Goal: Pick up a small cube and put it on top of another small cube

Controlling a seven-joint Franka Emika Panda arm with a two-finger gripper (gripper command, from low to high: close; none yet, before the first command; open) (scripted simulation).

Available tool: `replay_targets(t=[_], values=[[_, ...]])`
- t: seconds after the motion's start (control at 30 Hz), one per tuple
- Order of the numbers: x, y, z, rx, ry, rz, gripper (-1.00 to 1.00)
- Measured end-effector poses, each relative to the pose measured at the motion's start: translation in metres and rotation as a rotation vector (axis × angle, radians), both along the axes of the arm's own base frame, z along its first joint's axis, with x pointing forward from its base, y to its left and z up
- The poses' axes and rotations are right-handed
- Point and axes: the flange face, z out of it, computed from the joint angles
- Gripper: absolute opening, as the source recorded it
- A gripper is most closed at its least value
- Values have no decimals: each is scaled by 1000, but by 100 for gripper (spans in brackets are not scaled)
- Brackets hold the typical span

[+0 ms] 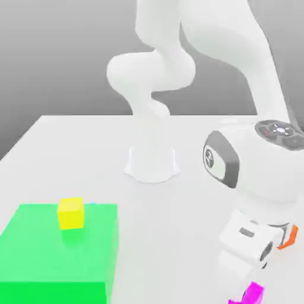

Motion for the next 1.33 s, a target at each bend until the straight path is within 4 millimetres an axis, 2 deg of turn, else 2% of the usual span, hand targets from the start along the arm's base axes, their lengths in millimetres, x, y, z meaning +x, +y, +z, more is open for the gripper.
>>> replay_targets(t=[0.03, 0.23, 0.27, 0.4, 0.43, 0.53, 0.63, 0.7, 0.8, 0.93, 1.03, 1.1, 1.2, 1.23, 1.33], values=[[-1, 0, -8, 0, 1, 1, -100], [-1, 0, -12, -1, 1, 1, -100], [-1, 0, -7, -1, 2, 1, -100], [0, 0, 41, 0, 2, 1, -100], [1, -9, 54, -6, -1, -7, -100], [5, -67, 89, -34, -14, -59, -100], [-1, -129, 121, -55, -20, -120, -100], [-10, -183, 140, -63, -20, -190, -100], [-34, -243, 164, -64, -17, -265, -100], [-74, -296, 189, -44, -9, -321, -100], [-112, -335, 201, -13, -1, -378, -100], [-122, -346, 188, 2, 2, -392, -100], [-125, -349, 154, 5, 2, -397, -100], [-126, -349, 144, 4, 2, -398, 100], [-126, -349, 144, 4, 2, -398, 100]])
